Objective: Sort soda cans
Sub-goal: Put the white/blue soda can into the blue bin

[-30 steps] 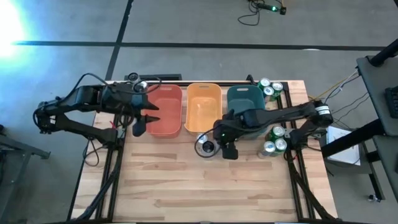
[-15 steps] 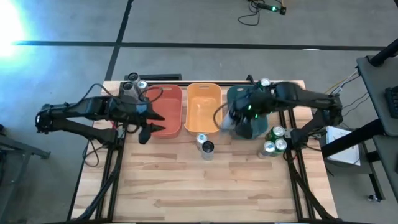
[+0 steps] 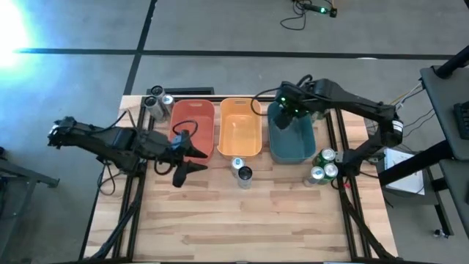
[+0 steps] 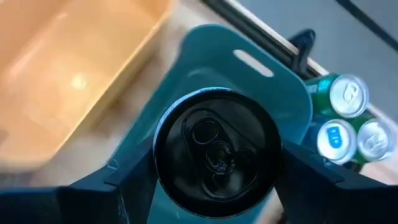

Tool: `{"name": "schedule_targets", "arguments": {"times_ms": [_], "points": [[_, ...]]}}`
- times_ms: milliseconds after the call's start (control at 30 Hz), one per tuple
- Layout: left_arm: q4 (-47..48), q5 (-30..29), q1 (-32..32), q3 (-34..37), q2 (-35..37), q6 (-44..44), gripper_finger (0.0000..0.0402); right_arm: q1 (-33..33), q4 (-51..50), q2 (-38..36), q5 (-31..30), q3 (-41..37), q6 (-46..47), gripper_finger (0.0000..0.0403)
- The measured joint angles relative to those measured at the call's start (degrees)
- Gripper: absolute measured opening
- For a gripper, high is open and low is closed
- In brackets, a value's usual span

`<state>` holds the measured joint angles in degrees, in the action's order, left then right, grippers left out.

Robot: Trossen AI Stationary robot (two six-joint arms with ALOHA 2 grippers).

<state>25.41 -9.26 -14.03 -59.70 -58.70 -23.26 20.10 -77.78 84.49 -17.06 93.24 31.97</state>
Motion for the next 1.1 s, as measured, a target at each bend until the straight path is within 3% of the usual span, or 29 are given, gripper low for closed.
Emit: {"name": "schedule_targets", "arguments": {"times_ms": [200, 367, 867, 1100], "points": [[-0.24, -5.87, -5.94, -1.40, -0.22, -0.44, 0.0165, 3.31, 10.49, 0.43, -0.97, -10.18, 5.87, 0.0261], [-0.15, -8.66, -9.20, -1.46, 0.01, -1.19, 0.0160, 4.45, 11.79, 2.42, -4.25, -13.57, 7.42, 0.0260], [0.88, -9.80, -10.98, -1.33, -1.69, -1.26, 0.0159, 5.78, 18.81, 8.19, -5.89, -14.32, 8.43, 0.0261], [1.69, -9.77, -11.46, -1.29, -2.62, -1.88, 0.0159, 5.94, 18.96, 8.41, -5.25, -14.30, 7.94, 0.0288]]}}
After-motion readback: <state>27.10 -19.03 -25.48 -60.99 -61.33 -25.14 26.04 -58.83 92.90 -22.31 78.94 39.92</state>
